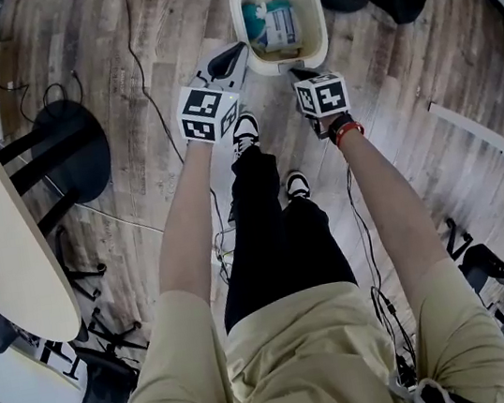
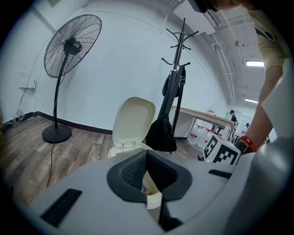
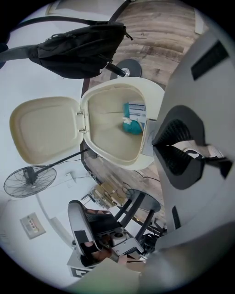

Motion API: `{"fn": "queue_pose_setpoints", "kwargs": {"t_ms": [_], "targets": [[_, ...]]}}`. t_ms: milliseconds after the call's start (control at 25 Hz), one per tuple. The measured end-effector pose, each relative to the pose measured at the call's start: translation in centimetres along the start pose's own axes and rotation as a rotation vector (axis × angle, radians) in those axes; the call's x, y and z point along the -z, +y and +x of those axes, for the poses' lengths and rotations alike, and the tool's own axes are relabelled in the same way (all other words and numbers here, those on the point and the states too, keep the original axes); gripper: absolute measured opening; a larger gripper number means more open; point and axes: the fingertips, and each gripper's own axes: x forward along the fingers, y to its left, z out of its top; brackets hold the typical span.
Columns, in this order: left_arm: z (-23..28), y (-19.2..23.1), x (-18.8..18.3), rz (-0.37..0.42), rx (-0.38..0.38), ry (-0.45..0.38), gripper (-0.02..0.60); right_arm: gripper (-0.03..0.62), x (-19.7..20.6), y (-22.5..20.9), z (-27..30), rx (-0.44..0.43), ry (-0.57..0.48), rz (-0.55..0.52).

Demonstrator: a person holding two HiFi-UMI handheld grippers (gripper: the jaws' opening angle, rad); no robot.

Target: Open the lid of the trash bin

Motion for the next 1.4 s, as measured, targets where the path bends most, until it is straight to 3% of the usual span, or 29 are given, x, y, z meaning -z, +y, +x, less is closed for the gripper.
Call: {"fn": "queue_pose_setpoints", "kwargs": {"t_ms": [240,400,640,1160,1400], "targets": [[-0.3,-0.3,0.2,-0.002,0.003,0.002,0.023,0.014,-0.1,0.1,-0.1,-0.003,-0.005,-0.009],[-0.8,-0.4,-0.1,0.004,0.001,0.015,0.023,0.014,-0.9,-0.4,-1.0,0.015,-0.009,0.085],[-3.9,-2.0,-2.2,0.049,-0.028,0.070,0.023,0.014,-2.9,0.7,-6.2,0.007,-0.032,0.084],[-14.3,-10.7,-15.1,0.021,-0.137,0.060,0.023,0.014,-7.3,5.7,-25.7,0.012,-0.128,-0.035],[-18.5,-14.4,-21.1,0.042,-0.151,0.019,0.023,0.014,-10.6,9.0,-33.7,0.016,-0.217,-0.071]]}}
